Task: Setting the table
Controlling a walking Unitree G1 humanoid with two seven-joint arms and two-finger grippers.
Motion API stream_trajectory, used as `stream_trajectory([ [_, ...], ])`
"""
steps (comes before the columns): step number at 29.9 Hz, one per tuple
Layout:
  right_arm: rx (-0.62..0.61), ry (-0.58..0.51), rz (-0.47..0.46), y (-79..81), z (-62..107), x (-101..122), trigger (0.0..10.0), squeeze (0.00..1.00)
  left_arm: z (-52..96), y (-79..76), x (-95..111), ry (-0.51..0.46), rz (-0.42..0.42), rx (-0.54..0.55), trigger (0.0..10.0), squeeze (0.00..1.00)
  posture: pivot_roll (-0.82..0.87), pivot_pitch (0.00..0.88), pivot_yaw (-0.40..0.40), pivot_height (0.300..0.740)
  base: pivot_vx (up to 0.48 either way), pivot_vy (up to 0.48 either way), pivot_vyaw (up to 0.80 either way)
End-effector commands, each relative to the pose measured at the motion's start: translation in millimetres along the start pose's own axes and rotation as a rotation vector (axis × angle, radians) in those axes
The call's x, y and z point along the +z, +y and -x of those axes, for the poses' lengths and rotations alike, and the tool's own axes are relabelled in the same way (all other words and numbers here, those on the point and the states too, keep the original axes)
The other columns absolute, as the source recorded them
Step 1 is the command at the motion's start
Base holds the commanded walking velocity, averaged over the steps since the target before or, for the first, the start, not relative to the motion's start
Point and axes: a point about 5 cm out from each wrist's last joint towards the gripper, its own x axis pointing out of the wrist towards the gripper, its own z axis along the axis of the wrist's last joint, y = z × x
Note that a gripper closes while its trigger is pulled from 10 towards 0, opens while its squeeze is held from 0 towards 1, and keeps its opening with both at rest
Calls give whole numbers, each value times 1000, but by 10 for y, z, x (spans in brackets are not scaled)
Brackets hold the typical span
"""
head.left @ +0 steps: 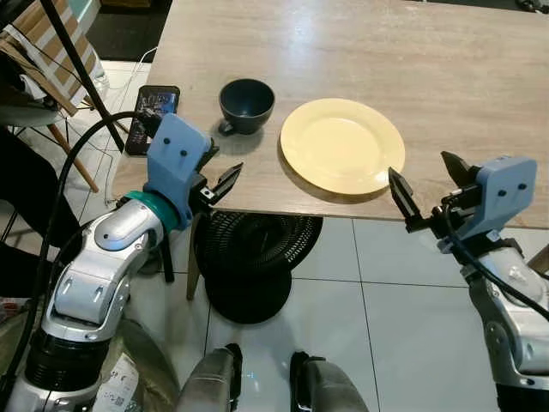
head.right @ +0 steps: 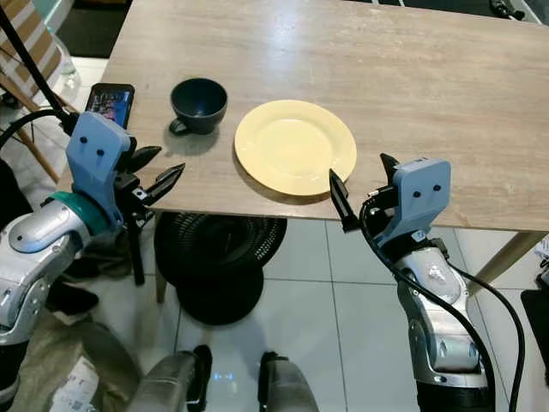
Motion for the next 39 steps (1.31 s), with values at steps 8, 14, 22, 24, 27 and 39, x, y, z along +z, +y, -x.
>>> stream_trajectory([
  [8, -58, 28, -44, -76, 27, -83, 10000, 0, -74, -16, -69, 3, 0, 24, 10000, 0, 20, 84, 23, 740, 0, 0, 0],
  [14, -80, 33, -47, -89, 32, -100, 10000, 0, -83, 23, -80, 4, 0, 31, 10000, 0, 8, 76, 24, 740, 0, 0, 0],
  [22, -87, 36, -44, -96, 39, -110, 10000, 0, -112, 14, -76, -4, 2, 37, 10000, 0, 12, 67, 24, 740, 0, 0, 0],
  [24, -89, 37, -45, -97, 33, -115, 10000, 0, -109, 11, -80, -7, 6, 39, 10000, 0, 15, 67, 22, 740, 0, 0, 0],
  [27, -91, 35, -48, -85, 10, -122, 10000, 0, -109, 22, -85, -11, 14, 59, 10000, 0, 17, 74, 19, 740, 0, 0, 0],
  [39, -92, 47, -47, -66, 39, -143, 10000, 0, -114, 24, -98, -10, 30, 75, 10000, 0, 15, 84, 23, 740, 0, 0, 0],
])
